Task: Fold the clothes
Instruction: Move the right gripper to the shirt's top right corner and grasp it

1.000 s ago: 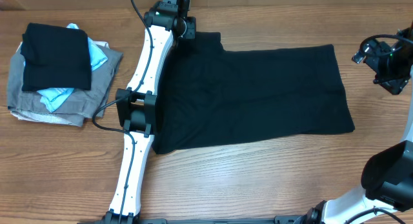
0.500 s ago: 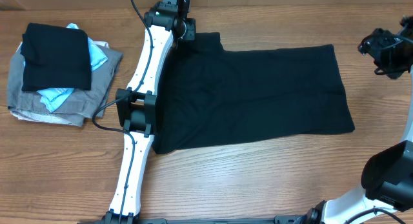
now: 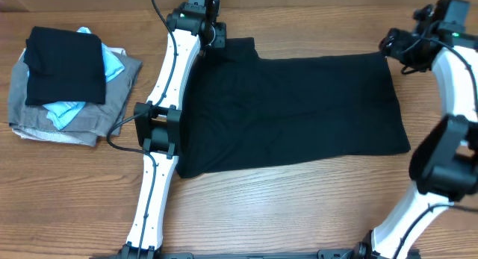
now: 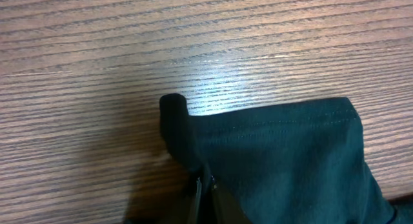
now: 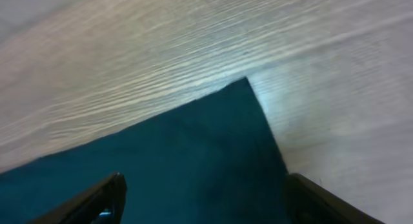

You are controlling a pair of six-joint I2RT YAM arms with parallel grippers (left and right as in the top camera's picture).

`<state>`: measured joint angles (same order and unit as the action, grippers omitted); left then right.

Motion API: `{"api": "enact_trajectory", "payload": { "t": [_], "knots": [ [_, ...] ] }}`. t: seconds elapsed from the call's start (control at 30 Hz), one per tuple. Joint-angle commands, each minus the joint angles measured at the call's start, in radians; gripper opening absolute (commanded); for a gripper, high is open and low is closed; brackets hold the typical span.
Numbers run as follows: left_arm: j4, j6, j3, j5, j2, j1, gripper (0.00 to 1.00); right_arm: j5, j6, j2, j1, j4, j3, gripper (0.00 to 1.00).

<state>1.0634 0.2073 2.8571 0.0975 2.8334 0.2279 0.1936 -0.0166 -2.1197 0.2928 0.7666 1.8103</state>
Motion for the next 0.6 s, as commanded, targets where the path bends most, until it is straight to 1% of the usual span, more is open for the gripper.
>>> {"api": "enact_trajectory", "payload": {
  "t": [0.0, 0.07, 0.2, 0.33, 0.57],
  "knots": [
    [0.003, -0.002, 0.026, -0.004, 0.014, 0.006, 0.09, -0.004, 0.105, -0.056, -0.008, -0.061, 0.021, 0.81],
    [0.003, -0.002, 0.026, -0.003, 0.014, 0.006, 0.09, -0.010, 0.105, -0.089, -0.008, -0.113, 0.021, 0.80],
    [0.003, -0.002, 0.026, -0.004, 0.014, 0.006, 0.09, -0.010, 0.152, -0.127, -0.016, -0.174, 0.021, 0.78],
    [0.003, -0.002, 0.026, -0.004, 0.014, 0.006, 0.09, -0.011, 0.209, -0.146, -0.029, -0.190, 0.021, 0.74],
    [0.006, -0.002, 0.026, -0.004, 0.014, 0.006, 0.10, -0.047, 0.231, -0.214, -0.035, -0.231, 0.020, 0.73]
  ]
}}
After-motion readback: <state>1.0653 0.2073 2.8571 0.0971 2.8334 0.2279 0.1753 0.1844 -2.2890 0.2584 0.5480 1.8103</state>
